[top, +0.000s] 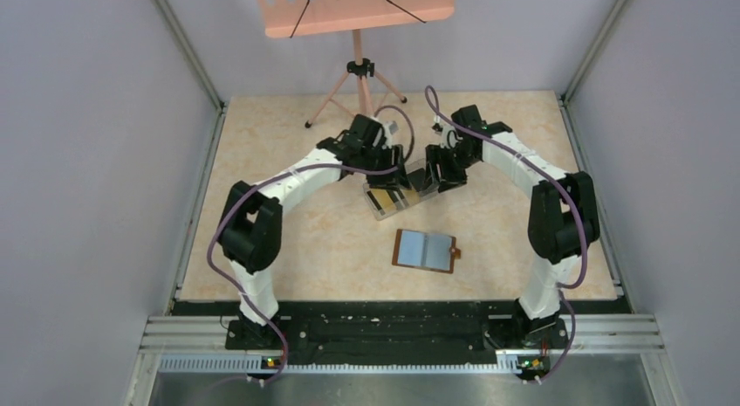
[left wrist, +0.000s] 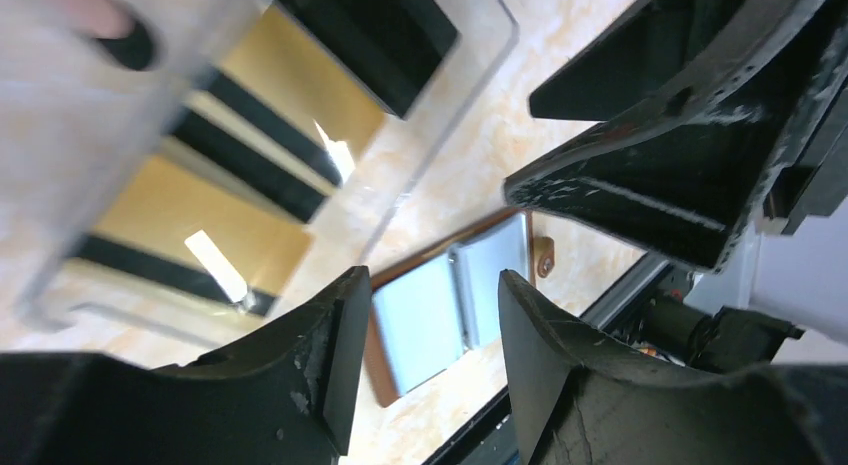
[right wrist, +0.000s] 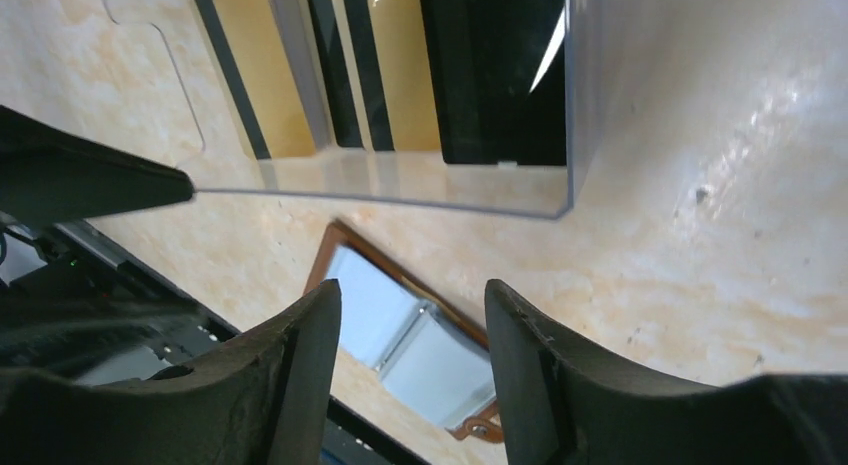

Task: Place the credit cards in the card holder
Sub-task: Pick up the credit card from the storage box.

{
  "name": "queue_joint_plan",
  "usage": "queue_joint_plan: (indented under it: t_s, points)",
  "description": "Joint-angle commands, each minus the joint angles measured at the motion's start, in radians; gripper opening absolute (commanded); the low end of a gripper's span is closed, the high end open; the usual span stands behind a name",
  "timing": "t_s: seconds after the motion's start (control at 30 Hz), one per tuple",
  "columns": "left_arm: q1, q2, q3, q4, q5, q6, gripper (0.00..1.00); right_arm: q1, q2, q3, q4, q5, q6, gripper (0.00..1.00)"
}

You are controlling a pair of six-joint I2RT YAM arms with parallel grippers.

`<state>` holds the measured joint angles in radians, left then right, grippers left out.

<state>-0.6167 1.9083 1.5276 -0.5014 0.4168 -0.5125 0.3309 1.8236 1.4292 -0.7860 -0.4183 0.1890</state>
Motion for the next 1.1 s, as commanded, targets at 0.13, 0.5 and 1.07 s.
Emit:
queue_joint_plan:
  t_s: [0.13,0.5,1.07]
  points:
    - [0.182,-0.129,-0.202,0.198,0.027,-0.147,0.54,0.031,0.135,0.227,0.019,-0.091,-0.025,0.64]
    - [0.209,-0.044,-0.123,0.020,-0.036,-0.099,0.43,0.093,0.342,0.338,0.048,-0.254,-0.011,0.59]
    - [0.196,0.005,-0.124,-0.094,-0.087,-0.030,0.32,0.159,0.433,0.311,0.087,-0.246,0.011,0.42]
